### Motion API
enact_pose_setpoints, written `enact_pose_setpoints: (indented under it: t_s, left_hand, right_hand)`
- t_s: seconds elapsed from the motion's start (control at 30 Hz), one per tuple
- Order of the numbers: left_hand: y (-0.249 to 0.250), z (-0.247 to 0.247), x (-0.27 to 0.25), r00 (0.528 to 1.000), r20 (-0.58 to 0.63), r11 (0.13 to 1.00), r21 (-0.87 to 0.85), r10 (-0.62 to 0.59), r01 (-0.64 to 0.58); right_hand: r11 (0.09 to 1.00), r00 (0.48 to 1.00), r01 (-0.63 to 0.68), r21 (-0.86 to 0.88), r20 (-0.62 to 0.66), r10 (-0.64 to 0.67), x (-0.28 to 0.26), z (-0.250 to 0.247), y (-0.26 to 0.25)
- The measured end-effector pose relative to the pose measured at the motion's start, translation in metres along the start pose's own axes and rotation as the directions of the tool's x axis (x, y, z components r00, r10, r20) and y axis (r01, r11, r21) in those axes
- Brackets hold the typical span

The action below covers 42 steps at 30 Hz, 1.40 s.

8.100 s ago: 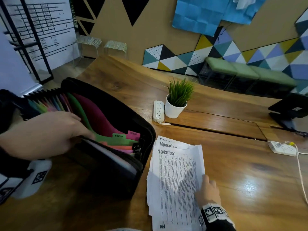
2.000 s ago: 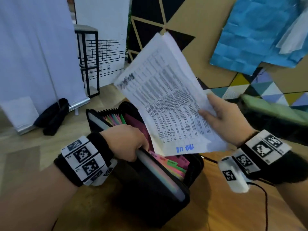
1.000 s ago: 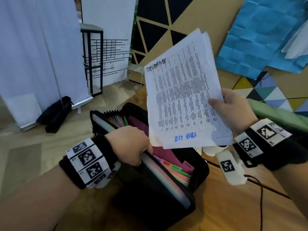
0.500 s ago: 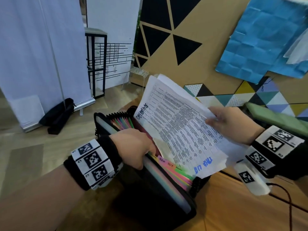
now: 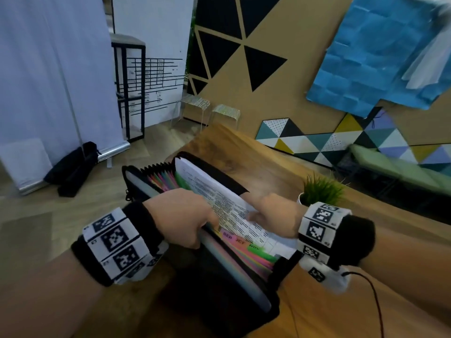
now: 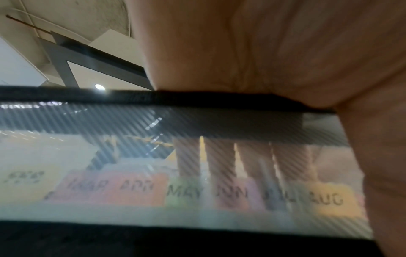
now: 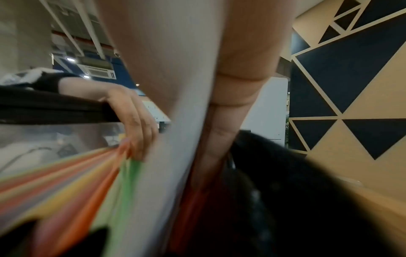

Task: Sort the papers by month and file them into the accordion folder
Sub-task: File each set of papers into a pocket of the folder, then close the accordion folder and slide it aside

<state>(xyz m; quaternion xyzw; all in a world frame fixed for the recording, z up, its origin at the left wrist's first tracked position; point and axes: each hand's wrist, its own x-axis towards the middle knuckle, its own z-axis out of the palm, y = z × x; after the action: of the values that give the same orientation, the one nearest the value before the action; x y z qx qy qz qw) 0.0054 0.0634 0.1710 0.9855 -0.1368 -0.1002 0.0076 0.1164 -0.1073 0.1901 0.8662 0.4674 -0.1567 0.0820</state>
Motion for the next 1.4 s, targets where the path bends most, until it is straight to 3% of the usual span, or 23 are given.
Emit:
enact_pose_setpoints:
  t_s: [0.1,0.2,0.33,0.5,0.67,0.7,0.8,0.87,0.9,0.93,1.0,1.03,1.1,1.17,1.27,1.4]
  left_hand:
    - [-0.002,0.002,-0.003,0.999,-0.035,1.0,-0.004,0.01,-0.01]
    - [-0.002,0.005,-0.004,0.998,-0.068,1.0,-0.013,0.014,-0.015]
    - [-0.001,0.005,0.0,0.997,-0.075,1.0,-0.009,0.025,-0.026]
    - [-0.002,0.004,0.0,0.998,-0.061,1.0,0.003,0.029,-0.029]
    - [-0.002,0.005,-0.001,0.997,-0.059,0.998,0.012,0.056,-0.055]
    - [-0.003,0.006,-0.001,0.997,-0.053,0.998,0.01,0.056,-0.056]
    - [-0.005,0.008,-0.004,0.999,-0.025,0.999,0.001,0.048,-0.048]
    - [-0.006,0.008,-0.005,0.999,-0.015,0.999,-0.008,0.045,-0.045]
    - [-0.006,0.008,-0.005,0.999,-0.015,0.999,-0.011,0.045,-0.045]
    - [-0.006,0.007,-0.005,0.999,-0.019,0.999,-0.012,0.046,-0.047]
    - [-0.005,0.006,-0.002,0.997,-0.048,0.998,0.018,0.068,-0.067]
    - [-0.004,0.006,0.001,0.993,-0.081,0.996,0.047,0.085,-0.082]
    - [-0.003,0.009,0.004,0.979,-0.187,0.994,0.081,0.083,-0.069]
    - [-0.002,0.016,0.008,0.95,-0.312,0.999,0.038,0.032,-0.021]
    - [-0.002,0.032,0.014,0.877,-0.478,0.999,-0.002,-0.042,0.047]
    - [0.006,0.049,0.038,0.81,-0.577,0.993,-0.006,-0.102,0.121]
  right_hand:
    - [1.0,0.998,0.004,0.001,0.058,-0.004,-0.01,-0.002,0.004]
    - [0.998,0.998,-0.054,-0.041,0.005,0.055,-0.015,0.009,0.008]
    - [0.991,0.997,-0.059,-0.122,0.041,0.065,-0.006,0.034,-0.005]
    - [0.999,0.994,-0.03,-0.042,-0.103,0.025,-0.011,0.017,0.003]
    - [0.997,0.989,-0.046,-0.067,0.135,0.054,0.001,0.044,-0.011]
    - [0.997,0.989,-0.059,-0.052,0.136,0.065,0.002,0.047,-0.01]
    - [0.997,0.995,-0.07,0.026,-0.074,0.071,-0.007,0.029,0.004]
    - [0.976,0.939,-0.114,0.187,-0.301,0.168,-0.021,0.016,0.02]
    - [0.95,0.908,-0.127,0.286,-0.352,0.227,-0.028,0.016,0.031]
    - [0.918,0.909,-0.147,0.368,-0.316,0.272,-0.033,0.019,0.039]
    - [0.826,0.954,-0.176,0.535,-0.116,0.278,-0.038,0.039,0.056]
    - [0.743,0.965,-0.176,0.646,-0.034,0.259,-0.04,0.052,0.062]
    - [0.477,0.969,-0.163,0.863,0.05,0.241,-0.047,0.075,0.068]
    - [0.228,0.965,-0.088,0.97,0.027,0.259,-0.058,0.089,0.07]
    - [-0.081,0.964,0.08,0.993,-0.056,0.259,-0.074,0.117,0.068]
    - [-0.238,0.958,0.18,0.954,-0.115,0.264,-0.082,0.165,0.051]
